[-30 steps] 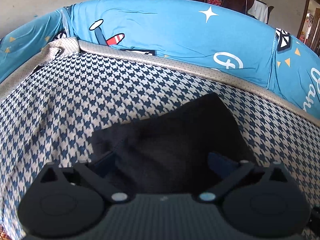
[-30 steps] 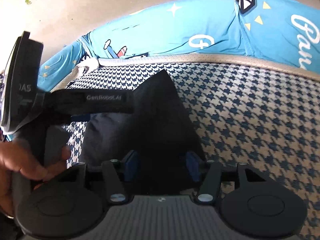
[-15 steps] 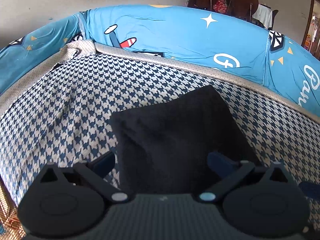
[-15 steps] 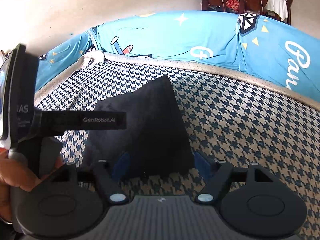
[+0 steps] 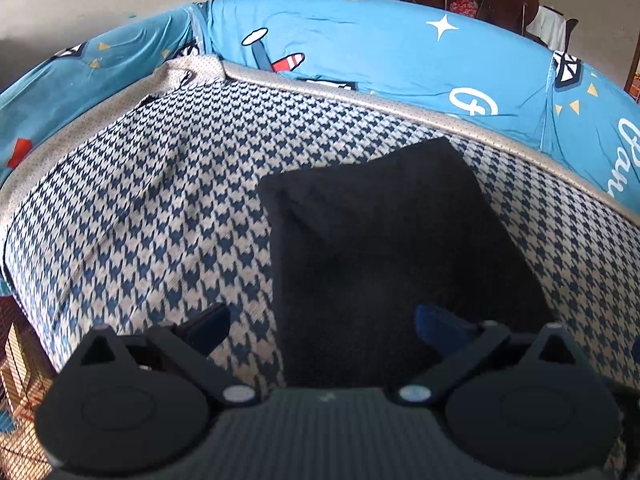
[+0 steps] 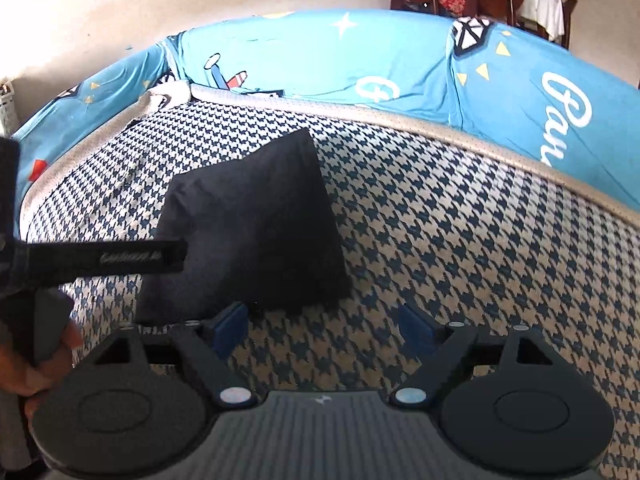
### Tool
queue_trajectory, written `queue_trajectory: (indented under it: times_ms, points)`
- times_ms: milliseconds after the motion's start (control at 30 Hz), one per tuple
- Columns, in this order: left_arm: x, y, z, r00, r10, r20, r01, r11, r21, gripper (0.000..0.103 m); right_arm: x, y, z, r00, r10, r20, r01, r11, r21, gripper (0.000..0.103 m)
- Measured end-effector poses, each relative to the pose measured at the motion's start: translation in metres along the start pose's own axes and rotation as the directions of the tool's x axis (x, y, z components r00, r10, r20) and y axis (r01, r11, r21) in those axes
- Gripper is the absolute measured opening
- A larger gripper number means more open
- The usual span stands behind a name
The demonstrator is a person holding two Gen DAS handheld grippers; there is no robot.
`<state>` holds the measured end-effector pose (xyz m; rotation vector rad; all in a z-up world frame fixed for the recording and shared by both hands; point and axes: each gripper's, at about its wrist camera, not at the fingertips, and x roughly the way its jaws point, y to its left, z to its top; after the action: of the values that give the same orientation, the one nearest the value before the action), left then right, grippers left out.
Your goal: Fold clothes
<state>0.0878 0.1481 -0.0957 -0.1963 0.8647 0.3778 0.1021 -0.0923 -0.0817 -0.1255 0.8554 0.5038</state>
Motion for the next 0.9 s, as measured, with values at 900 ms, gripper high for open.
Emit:
queue_trajectory:
  times_ms: [900]
  points:
    - [-0.01,0.006,-0.043,0.999,0.024,-0.039,-0.025,0.999,-0.026,0.103,0.033,0.011,-0.016,0.995,-0.043,-0.085,0.039,0.998,-0.051,0.083]
